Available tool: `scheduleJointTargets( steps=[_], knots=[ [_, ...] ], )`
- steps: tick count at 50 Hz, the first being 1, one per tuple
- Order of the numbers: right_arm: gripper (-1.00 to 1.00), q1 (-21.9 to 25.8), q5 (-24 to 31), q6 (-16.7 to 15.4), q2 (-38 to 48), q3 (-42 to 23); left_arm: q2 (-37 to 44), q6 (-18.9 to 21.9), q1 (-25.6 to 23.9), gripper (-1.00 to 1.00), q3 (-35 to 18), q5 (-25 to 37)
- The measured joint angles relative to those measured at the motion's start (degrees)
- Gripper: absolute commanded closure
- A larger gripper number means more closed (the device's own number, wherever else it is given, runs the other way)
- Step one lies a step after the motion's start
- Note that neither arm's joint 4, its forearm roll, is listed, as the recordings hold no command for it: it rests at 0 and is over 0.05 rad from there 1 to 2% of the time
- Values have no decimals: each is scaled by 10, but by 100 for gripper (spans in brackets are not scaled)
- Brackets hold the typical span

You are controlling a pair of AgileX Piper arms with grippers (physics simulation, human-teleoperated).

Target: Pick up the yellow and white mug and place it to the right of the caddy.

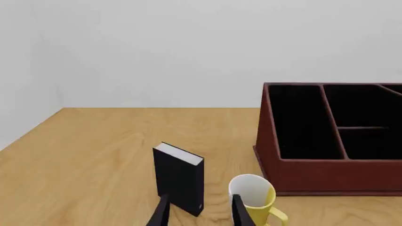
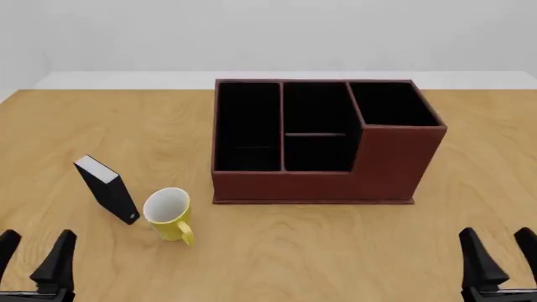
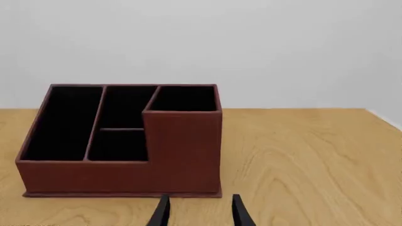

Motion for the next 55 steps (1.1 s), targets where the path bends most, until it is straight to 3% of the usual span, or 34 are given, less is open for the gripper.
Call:
scheduleJointTargets(
  steps=[31, 41, 55],
  knots=[
    [-100, 73, 5, -27, 10, 0, 0, 0, 0, -100, 0, 0],
    [-100, 115, -49, -34, 75, 0, 0, 0, 0, -100, 0, 0],
    [-100, 170, -176, -36, 213, 1, 0, 0, 0, -100, 0, 0]
  ],
)
